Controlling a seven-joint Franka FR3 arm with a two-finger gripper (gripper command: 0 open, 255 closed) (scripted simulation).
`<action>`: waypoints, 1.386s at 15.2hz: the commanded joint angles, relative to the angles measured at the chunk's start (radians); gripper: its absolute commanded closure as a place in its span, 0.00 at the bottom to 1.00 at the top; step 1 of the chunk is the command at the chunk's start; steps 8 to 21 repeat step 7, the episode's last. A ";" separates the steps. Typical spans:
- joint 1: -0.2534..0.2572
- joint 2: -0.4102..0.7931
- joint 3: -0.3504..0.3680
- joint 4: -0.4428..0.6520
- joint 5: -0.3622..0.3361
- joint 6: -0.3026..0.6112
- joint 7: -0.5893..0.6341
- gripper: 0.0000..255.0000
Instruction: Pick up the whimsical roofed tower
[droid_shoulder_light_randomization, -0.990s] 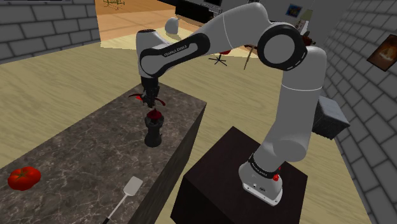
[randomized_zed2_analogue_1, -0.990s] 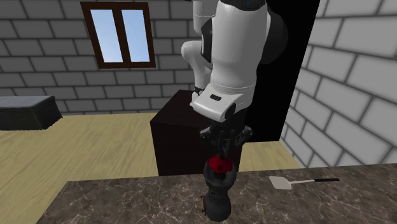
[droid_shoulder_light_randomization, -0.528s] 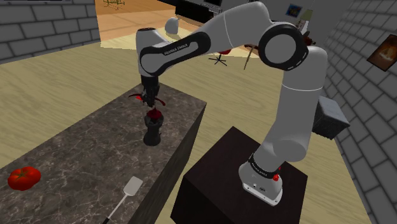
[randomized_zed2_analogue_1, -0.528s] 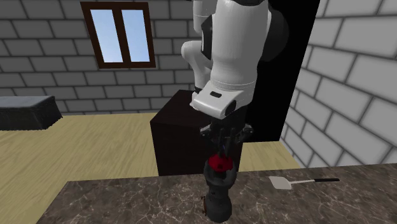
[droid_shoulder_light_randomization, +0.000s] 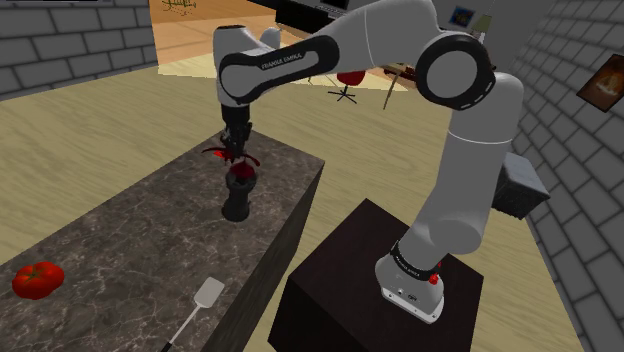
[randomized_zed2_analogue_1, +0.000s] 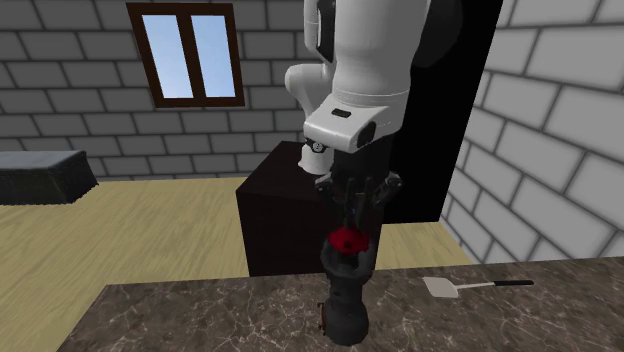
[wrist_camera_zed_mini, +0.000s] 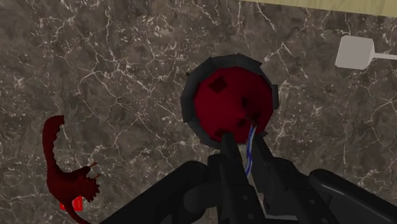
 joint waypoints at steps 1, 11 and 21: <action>-0.001 -0.011 0.000 0.014 0.001 -0.024 -0.001 1.00; -0.001 -0.030 0.001 0.044 0.004 -0.073 -0.003 1.00; -0.001 -0.030 0.001 0.044 0.004 -0.073 -0.003 1.00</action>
